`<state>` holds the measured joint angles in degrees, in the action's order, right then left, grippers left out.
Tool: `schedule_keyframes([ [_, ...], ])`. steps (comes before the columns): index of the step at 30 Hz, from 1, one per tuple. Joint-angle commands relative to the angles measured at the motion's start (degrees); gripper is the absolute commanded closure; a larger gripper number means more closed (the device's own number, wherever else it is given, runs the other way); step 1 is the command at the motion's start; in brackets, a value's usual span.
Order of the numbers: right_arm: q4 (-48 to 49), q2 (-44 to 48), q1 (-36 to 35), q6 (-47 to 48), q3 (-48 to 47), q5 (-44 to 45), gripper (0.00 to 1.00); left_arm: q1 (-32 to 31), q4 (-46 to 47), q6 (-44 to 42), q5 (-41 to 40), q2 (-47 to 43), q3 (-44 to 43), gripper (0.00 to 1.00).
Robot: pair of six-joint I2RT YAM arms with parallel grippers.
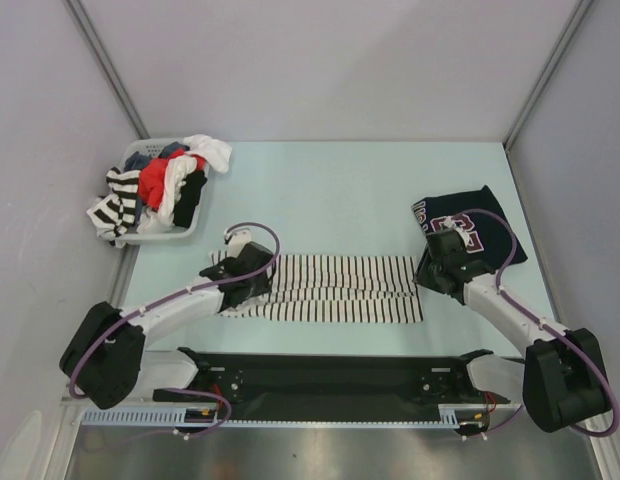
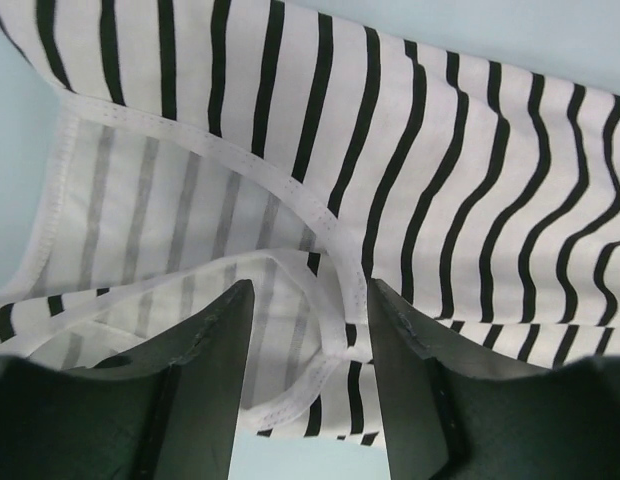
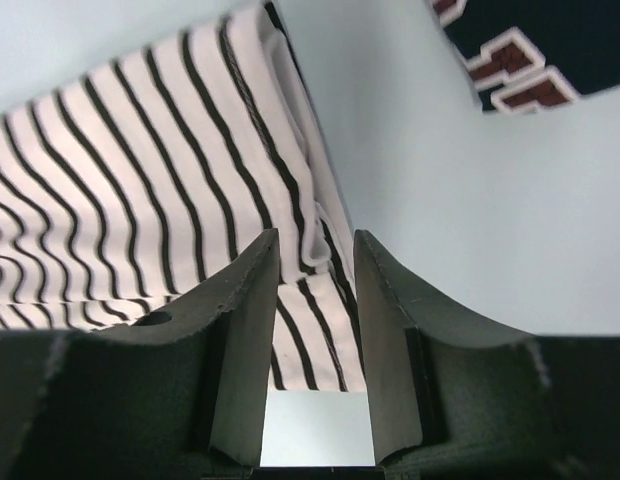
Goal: Fold and stack the tank tops
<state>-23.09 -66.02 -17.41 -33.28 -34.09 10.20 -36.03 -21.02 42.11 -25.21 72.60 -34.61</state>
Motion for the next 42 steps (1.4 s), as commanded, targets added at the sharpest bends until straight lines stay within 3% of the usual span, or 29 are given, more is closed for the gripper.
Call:
schedule_keyframes([
  [1,-0.6,0.6,0.1,2.5,-5.2,2.3,0.59,-0.8,-3.3,0.2,-3.3,-4.5,-2.2,0.45],
  [5,0.3,-1.4,0.4,3.9,-7.9,1.5,0.63,-0.8,-4.1,-1.1,-4.7,-6.2,-4.2,0.45],
  [9,5.7,-3.9,1.1,3.9,-8.8,-4.2,0.73,-0.1,-3.0,-3.2,-5.6,-3.1,-8.8,0.40],
  [13,9.4,-10.8,2.0,2.3,-9.8,-9.1,0.90,1.7,2.0,-4.8,0.2,2.7,-13.6,0.45],
  [17,13.5,-17.2,3.5,1.2,-10.1,-12.9,0.94,5.4,3.7,-3.9,3.8,10.2,-15.7,0.50],
  [21,14.6,-22.6,5.3,0.1,-10.5,-12.1,1.00,11.4,8.8,-2.5,7.5,15.3,-11.0,0.56],
  [27,13.7,-24.7,7.1,-0.3,-10.0,-7.4,1.00,15.1,10.9,-0.8,5.2,14.3,-4.6,0.62],
  [33,12.8,-23.5,8.3,0.8,-10.3,-6.8,1.00,15.2,7.6,0.3,1.4,8.4,-3.5,0.59],
  [36,12.1,-22.1,8.3,1.5,-10.8,-7.1,0.93,15.3,3.6,1.1,-2.1,3.8,-3.9,0.56],
  [39,12.1,-19.6,8.4,2.6,-10.7,-7.5,0.70,15.3,1.3,1.0,-3.3,-1.5,-3.6,0.49],
  [42,11.4,-17.7,8.2,3.9,-11.3,-7.5,0.63,15.3,-0.7,0.3,-3.2,-6.1,-3.9,0.45],
])
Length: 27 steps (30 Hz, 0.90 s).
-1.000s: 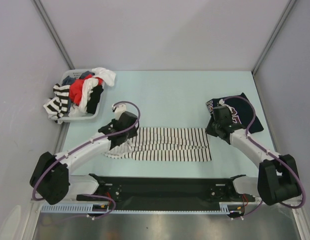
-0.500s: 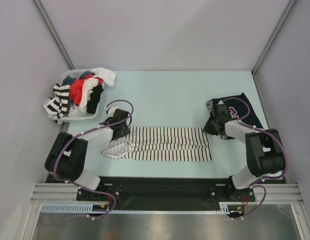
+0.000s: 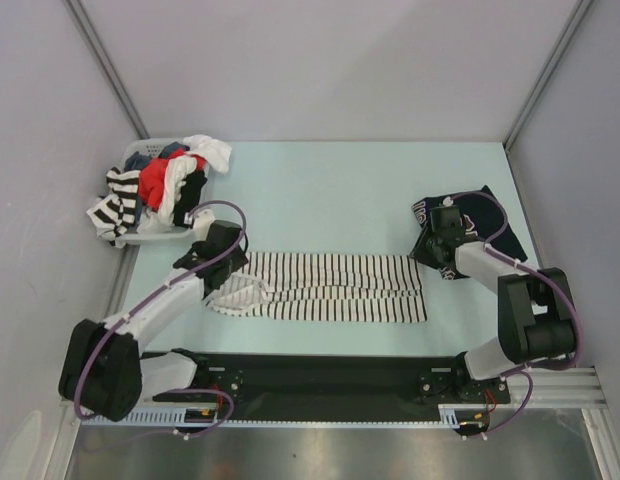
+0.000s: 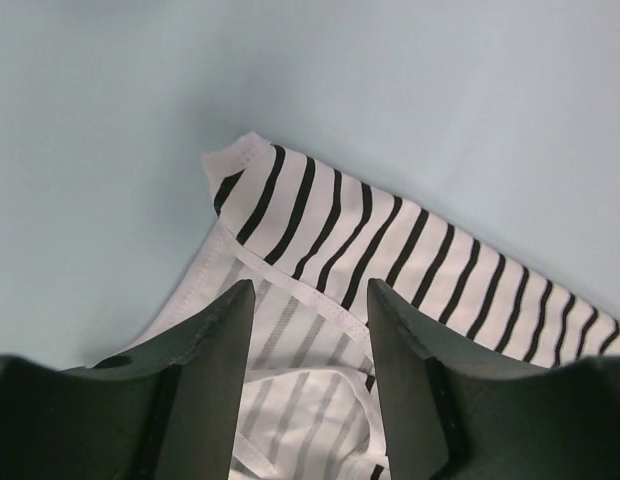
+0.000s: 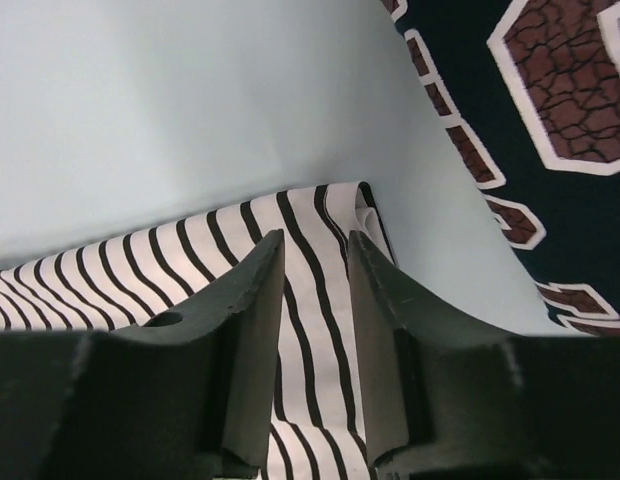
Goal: Fold and stack the tank tops
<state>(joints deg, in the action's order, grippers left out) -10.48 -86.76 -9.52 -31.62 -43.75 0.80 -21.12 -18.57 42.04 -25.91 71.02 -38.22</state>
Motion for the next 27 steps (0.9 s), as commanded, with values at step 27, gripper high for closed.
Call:
schedule_keyframes([
  [27,2.0,-3.4,0.2,2.4,-0.9,4.8,0.77,0.6,-27.8,25.5,-0.9,-22.8,10.2,0.17],
])
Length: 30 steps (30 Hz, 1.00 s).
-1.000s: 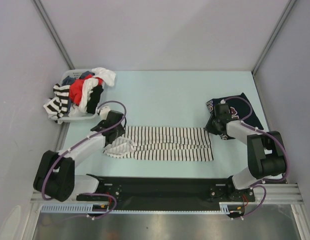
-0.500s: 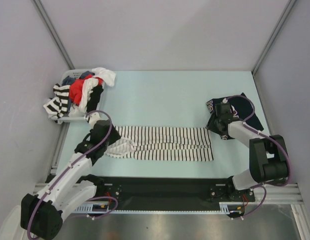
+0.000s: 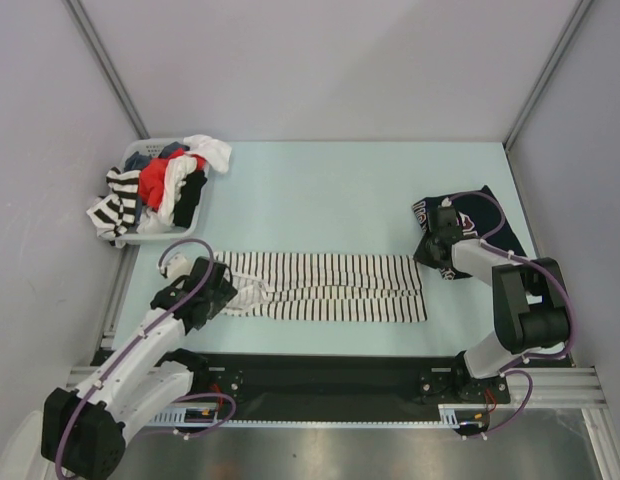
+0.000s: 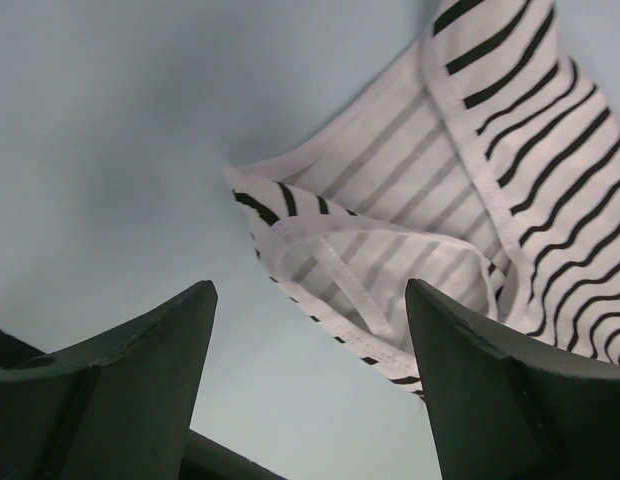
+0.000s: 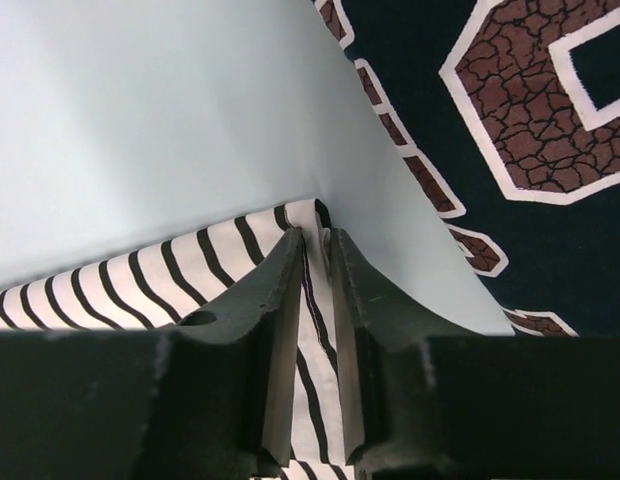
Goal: Fold and stack the tank tops
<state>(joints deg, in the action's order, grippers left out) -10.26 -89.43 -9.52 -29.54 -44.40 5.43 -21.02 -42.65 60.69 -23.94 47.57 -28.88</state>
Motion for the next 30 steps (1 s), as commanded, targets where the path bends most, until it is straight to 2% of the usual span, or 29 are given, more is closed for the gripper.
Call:
schedule_keyframes([
  [1,2.1,-0.8,0.1,0.4,-0.2,-0.2,0.79,1.3,-3.1,6.9,-2.9,0.9,1.1,0.18],
  [5,2.4,-1.4,0.0,0.5,-0.3,-0.8,0.86,4.7,1.6,5.8,-1.6,2.9,2.1,0.21],
  [8,2.1,-1.6,0.1,0.2,-0.2,-0.5,0.95,7.2,4.2,4.9,-1.4,4.6,1.8,0.29],
  [16,2.1,0.1,0.0,-0.3,0.9,-0.2,0.96,10.5,12.5,5.8,1.7,11.6,1.6,0.48],
  [19,2.0,0.4,0.0,-0.3,1.2,-0.2,0.96,10.5,14.5,6.8,2.8,15.8,0.8,0.58],
  [20,2.0,0.5,0.0,-0.3,1.2,-0.2,0.96,10.6,14.9,7.2,3.0,17.8,0.6,0.65],
  [22,2.1,0.7,0.0,-0.3,1.4,-0.2,0.96,11.0,16.3,7.7,3.1,19.6,0.1,0.74],
  [23,2.1,0.8,0.0,-0.4,1.8,-0.2,0.96,11.3,16.9,7.8,3.2,21.3,-0.1,0.86],
  [25,1.9,1.1,-0.1,-0.8,2.2,-0.1,0.96,12.5,18.2,8.0,3.7,23.0,-0.8,0.97],
  [26,1.7,1.3,0.0,-1.2,2.6,0.0,0.99,12.8,18.8,7.3,4.0,24.8,-1.2,1.00],
  [30,-1.2,1.4,0.1,-3.1,2.9,1.2,1.00,13.0,20.2,7.4,2.9,30.7,-6.2,1.00],
])
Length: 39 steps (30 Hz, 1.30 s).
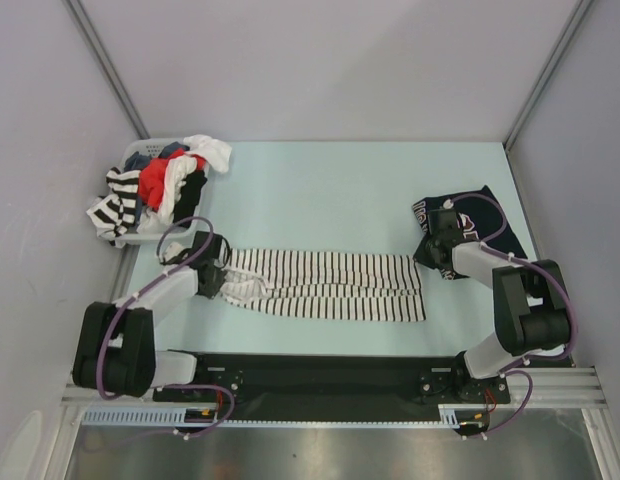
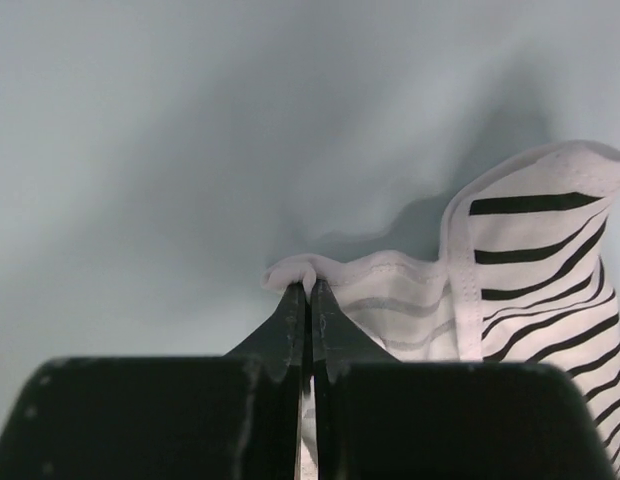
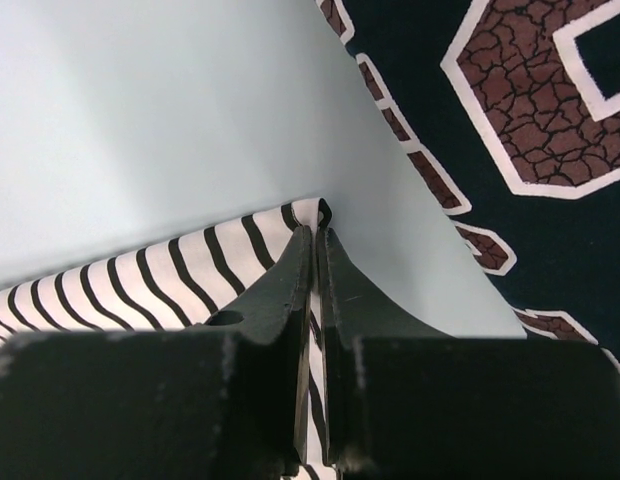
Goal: Fold and stack the tank tops
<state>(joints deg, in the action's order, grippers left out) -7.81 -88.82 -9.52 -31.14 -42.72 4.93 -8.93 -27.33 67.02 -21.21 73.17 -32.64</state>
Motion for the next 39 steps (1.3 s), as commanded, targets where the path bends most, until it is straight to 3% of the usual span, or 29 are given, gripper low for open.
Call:
schedule_keyframes([
  [1,-4.7,1.0,0.0,-1.6,1.4,1.3,1.00,1.0,4.8,1.1,0.2,6.8,-3.9,1.00],
  [10,-9.6,9.4,-4.8,-5.2,4.2,-3.5,0.95,0.5,-2.0,-0.8,4.2,32.9,-29.6,1.00],
  [17,-12.8,11.6,-13.1,-11.0,7.7,-2.6,0.92,-2.8,-5.7,-4.0,3.8,42.0,-46.1,1.00],
  [27,-15.7,15.6,-29.3,-21.9,9.4,1.2,0.90,-8.3,-1.7,-10.6,12.2,59.4,-74.9,1.00],
  [30,-13.6,14.6,-36.9,-26.2,9.8,1.1,0.88,-9.9,2.4,-11.7,17.0,64.2,-82.9,1.00],
  [35,-10.1,5.1,-46.0,-30.4,5.9,-0.4,0.86,-11.6,0.1,-11.2,22.9,76.0,-100.8,1.00],
  [39,-10.9,2.2,-49.1,-30.4,3.0,1.5,0.67,-11.4,5.3,-9.2,25.5,77.4,-101.0,1.00],
])
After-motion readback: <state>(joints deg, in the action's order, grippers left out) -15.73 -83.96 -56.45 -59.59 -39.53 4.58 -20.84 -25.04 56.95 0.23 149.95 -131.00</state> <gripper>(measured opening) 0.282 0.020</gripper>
